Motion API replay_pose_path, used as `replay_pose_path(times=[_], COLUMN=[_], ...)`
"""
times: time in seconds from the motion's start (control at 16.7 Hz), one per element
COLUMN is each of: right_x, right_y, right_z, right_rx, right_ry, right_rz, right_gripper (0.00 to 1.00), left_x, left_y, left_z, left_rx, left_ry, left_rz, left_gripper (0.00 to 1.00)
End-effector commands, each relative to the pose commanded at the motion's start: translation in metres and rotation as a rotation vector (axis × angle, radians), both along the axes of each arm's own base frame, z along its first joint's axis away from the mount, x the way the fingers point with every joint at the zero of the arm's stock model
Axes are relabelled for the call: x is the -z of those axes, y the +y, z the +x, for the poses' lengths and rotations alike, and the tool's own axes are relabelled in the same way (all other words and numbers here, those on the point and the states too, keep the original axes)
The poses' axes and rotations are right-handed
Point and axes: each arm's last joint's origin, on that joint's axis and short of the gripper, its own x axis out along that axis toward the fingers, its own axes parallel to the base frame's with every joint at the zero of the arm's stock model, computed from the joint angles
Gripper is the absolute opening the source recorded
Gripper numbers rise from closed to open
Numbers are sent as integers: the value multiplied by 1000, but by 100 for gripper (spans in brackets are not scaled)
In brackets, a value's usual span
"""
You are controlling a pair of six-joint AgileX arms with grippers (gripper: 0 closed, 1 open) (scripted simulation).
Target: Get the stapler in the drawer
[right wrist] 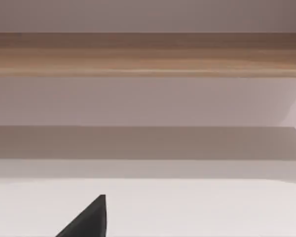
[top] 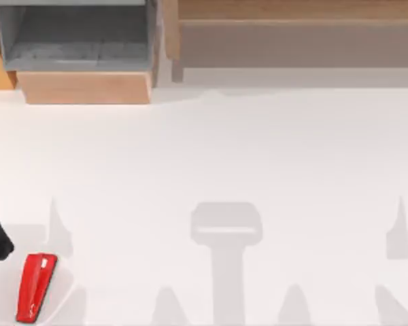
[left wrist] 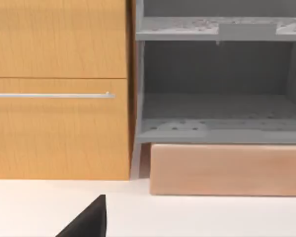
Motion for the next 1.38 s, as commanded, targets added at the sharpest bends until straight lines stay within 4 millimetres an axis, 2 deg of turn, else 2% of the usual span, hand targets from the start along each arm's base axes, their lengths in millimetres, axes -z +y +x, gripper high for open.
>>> replay_pose_path(times=[0.36,0.54,0.72,0.9,1.08,1.26,1.38], right_x=[0,0,0,0,0,0,0], right_y=[0,0,0,0,0,0,0], right_z=[0,0,0,0,0,0,0], right_rx=[0,0,0,0,0,0,0], right_ry=[0,0,0,0,0,0,0], right_rz=[0,0,0,0,0,0,0], right_gripper=[100,100,100,100,100,100,100], left_x=[-8,-25,-47,-68,-81,-78,-66], left_y=[-1,0,3,12,28,52,71], left_z=[4,15,36,71,117,170,204], left_rx=[32,63,85,94,91,80,69], left_ry=[20,36,42,37,26,13,5], left_rz=[59,165,308,480,670,869,1001], left_gripper=[100,100,100,100,100,100,100])
